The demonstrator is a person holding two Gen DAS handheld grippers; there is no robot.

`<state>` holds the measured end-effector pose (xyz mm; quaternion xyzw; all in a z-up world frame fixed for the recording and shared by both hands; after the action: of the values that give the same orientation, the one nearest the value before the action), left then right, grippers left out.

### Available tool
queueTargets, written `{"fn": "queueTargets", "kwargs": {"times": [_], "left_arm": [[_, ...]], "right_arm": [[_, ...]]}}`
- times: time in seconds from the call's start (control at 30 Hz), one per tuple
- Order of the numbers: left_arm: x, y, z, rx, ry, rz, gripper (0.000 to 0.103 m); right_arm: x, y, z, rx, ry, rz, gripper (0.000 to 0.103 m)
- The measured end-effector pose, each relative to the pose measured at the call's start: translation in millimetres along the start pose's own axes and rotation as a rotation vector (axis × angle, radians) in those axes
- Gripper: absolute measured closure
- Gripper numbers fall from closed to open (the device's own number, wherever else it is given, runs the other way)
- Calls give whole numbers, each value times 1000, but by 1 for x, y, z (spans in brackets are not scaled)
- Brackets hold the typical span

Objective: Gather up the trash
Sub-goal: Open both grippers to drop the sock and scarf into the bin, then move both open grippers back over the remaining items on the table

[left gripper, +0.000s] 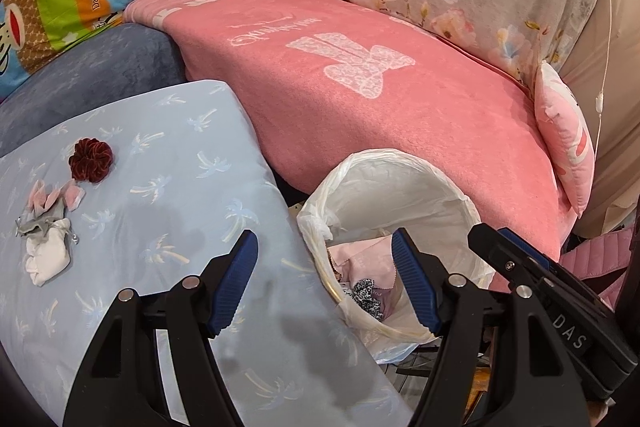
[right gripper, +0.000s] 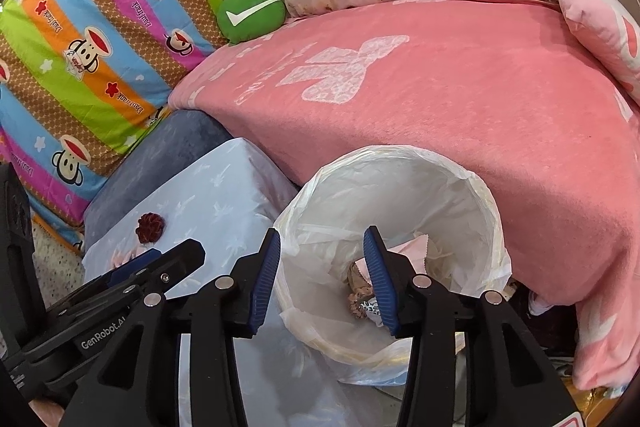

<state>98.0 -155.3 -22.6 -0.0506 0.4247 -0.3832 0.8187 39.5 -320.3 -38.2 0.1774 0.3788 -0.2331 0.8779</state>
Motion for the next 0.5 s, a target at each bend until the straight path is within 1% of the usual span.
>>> {"fn": "queueTargets", "kwargs": {"times": [0.5], "left_arm": [[-21, 35, -9, -73, -27, 40, 37]], "right_arm": [[-2, 34, -14, -70, 16, 28, 59]]}}
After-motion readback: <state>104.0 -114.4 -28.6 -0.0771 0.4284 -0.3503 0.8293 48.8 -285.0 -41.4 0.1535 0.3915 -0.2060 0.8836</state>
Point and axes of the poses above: each gripper's, at about its wrist camera, not at the fingertips, and x roughly the way its jaws point, y to its left, z to its top, the point moved 4 cm from there along x, roughly the way its jaws point, and after that the axes turned 15 degrees about -z, right-handed, at the moved point
